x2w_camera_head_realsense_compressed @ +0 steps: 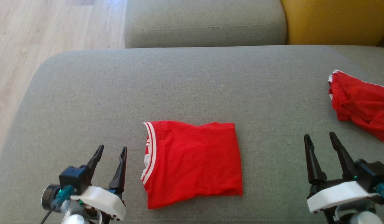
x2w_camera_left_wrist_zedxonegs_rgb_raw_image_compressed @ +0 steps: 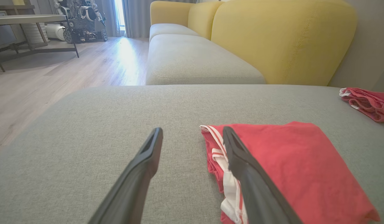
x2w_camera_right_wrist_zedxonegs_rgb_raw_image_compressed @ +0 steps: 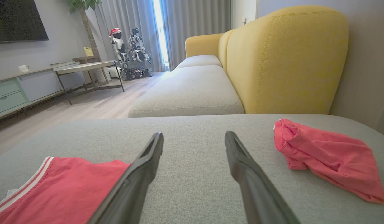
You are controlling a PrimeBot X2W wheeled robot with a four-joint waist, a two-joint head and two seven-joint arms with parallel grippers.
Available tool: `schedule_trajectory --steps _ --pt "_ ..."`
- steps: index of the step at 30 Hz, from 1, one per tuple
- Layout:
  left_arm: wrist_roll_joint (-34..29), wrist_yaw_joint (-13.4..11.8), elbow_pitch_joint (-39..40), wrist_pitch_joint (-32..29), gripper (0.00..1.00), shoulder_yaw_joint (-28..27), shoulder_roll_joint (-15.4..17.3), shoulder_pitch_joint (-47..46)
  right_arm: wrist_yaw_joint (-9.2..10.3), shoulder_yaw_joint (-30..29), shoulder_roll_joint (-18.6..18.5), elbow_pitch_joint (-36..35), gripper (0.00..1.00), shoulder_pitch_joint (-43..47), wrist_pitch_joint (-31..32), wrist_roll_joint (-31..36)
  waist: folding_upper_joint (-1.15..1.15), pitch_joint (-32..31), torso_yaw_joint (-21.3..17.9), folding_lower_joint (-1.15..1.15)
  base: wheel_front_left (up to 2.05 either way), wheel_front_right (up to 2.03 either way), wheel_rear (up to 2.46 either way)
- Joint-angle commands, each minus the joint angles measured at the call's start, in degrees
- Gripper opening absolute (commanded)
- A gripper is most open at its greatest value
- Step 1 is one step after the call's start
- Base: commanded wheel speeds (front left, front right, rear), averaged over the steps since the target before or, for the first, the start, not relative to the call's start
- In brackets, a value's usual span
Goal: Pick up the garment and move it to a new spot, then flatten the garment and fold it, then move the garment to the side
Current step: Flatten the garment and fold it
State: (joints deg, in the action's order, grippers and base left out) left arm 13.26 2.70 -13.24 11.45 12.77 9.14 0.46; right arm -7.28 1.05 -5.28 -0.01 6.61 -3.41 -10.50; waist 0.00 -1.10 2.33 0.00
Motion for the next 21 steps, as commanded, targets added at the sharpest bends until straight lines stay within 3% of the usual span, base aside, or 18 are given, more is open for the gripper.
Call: schedule_trajectory --steps 1,21 --pt "0.27 -0.35 2.11 -0.1 1.0 -1.65 1.14 -1.97 -0.21 0.71 -0.3 -2.81 1.0 -1.19 0.52 0.53 0.0 -0.18 -0.22 0.0 0.0 0.0 0.0" --pt "1.1 -1.7 2.65 0.05 1.0 -2.21 2.4 -3.07 -0.21 0.81 0.16 -3.74 1.0 -0.84 1.1 0.32 0.0 0.69 -0.38 0.0 0.0 0.0 0.0"
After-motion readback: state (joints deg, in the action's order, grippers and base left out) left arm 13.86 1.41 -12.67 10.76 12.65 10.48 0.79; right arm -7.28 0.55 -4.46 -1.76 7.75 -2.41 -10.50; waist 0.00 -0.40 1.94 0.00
